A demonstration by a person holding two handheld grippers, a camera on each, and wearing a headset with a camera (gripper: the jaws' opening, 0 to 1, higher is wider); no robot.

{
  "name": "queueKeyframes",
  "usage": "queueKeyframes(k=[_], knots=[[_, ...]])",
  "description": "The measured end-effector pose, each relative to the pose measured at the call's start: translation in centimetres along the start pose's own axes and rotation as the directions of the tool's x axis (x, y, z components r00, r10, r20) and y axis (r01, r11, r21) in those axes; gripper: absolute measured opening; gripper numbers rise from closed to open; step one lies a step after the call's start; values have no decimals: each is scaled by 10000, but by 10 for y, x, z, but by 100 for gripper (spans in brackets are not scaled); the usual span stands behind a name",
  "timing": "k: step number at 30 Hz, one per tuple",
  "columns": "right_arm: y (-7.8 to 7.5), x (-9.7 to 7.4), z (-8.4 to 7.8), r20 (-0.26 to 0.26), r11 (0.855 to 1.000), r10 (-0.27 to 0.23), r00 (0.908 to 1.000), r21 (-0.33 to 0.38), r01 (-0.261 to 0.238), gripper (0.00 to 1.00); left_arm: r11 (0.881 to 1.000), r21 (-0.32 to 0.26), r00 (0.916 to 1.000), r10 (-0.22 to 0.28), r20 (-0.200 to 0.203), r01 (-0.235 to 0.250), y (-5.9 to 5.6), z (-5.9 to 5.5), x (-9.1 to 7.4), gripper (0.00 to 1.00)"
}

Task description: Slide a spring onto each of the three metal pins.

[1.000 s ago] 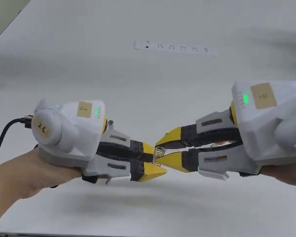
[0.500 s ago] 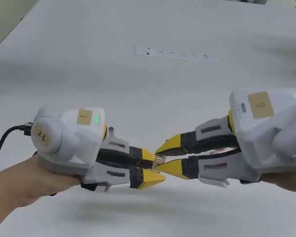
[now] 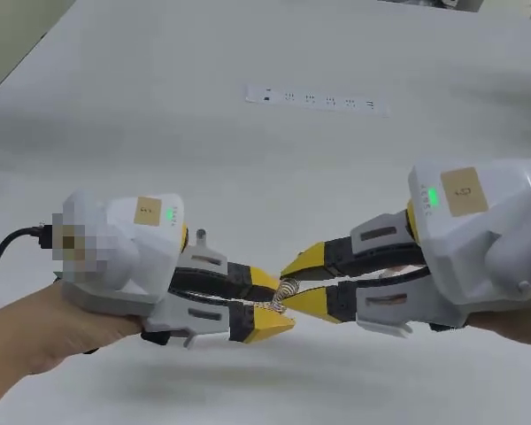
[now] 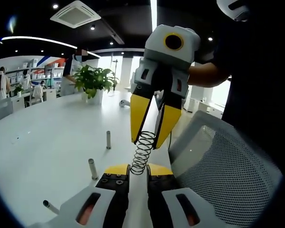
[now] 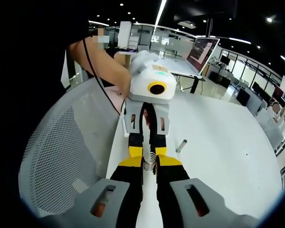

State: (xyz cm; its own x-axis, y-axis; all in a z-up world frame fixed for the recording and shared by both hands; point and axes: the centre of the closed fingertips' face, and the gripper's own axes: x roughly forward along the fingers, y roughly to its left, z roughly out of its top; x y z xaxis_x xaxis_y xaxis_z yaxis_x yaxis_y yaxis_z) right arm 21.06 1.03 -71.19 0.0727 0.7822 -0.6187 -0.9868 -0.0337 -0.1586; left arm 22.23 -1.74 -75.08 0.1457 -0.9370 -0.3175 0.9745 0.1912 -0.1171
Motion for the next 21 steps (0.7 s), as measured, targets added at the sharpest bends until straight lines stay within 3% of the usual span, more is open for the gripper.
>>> queueKeyframes(k=[21], knots=[[-5,-2,-2,10,9998,-175,9998,109,175,6,9982,-158,9983,579,-32,-580,7,-5,-12,22]])
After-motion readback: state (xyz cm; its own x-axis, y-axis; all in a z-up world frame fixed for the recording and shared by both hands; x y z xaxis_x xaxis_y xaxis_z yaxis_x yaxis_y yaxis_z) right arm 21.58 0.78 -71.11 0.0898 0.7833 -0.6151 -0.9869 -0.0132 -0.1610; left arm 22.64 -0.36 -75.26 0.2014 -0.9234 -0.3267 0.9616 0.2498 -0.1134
